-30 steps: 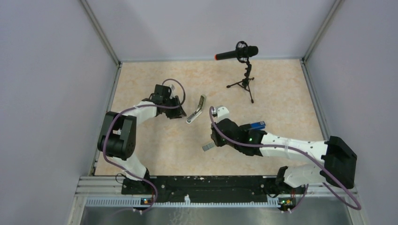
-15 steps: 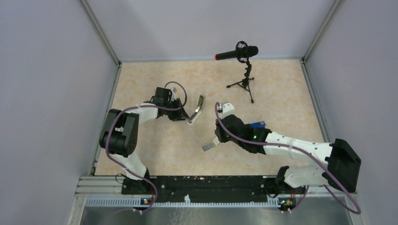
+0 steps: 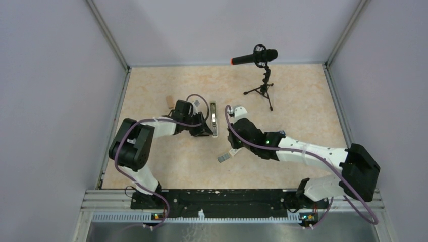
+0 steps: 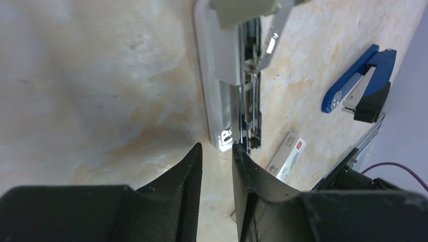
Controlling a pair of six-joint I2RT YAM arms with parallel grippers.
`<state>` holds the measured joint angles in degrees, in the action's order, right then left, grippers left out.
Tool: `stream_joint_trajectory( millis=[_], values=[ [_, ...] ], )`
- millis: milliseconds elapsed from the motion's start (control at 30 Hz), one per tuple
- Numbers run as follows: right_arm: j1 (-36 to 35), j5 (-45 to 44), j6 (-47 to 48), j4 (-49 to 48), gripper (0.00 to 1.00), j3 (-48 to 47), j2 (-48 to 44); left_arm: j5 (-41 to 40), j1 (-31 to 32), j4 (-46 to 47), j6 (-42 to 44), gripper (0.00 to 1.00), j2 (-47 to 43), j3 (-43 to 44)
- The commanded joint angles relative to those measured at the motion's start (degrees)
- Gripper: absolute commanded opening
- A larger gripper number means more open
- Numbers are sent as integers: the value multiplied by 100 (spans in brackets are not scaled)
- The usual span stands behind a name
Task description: Load the staples into the stapler
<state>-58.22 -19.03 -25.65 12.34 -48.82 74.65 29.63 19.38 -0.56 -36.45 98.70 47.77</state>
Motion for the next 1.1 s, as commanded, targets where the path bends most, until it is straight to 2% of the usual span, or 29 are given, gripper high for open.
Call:
stream_joint_trajectory(
  millis=[0, 133, 300, 467, 533, 833, 967, 1067],
  values=[
    [82, 73, 119, -237, 16, -406, 253, 60, 299, 459, -201, 33, -253, -77],
    [123, 95, 147, -258, 16, -592, 493, -182, 325, 471, -278, 34, -624, -192],
    [228, 202, 198, -298, 16, -835, 836, -970, 206, 87, -103, 45, -1584, -199],
    [265, 249, 206, -74, 16, -1335, 1373, -2100, 31, -906, 403, 71, -2720, -113],
    [271, 250, 157, 76, 16, -1553, 1574, -2606, 31, -1124, 607, 97, -3262, -177],
    [272, 270, -70, 831, 16, -2597, 2615, -4203, 27, -1294, 1614, 99, -5820, -612],
    [308, 179, -111, 1014, 17, -2882, 2965, -4484, 39, -1375, 2044, 99, -6546, -659],
    [403, 197, -157, 982, 16, -2953, 3129, -4747, 164, -1488, 2140, 99, -6730, -688]
  ],
)
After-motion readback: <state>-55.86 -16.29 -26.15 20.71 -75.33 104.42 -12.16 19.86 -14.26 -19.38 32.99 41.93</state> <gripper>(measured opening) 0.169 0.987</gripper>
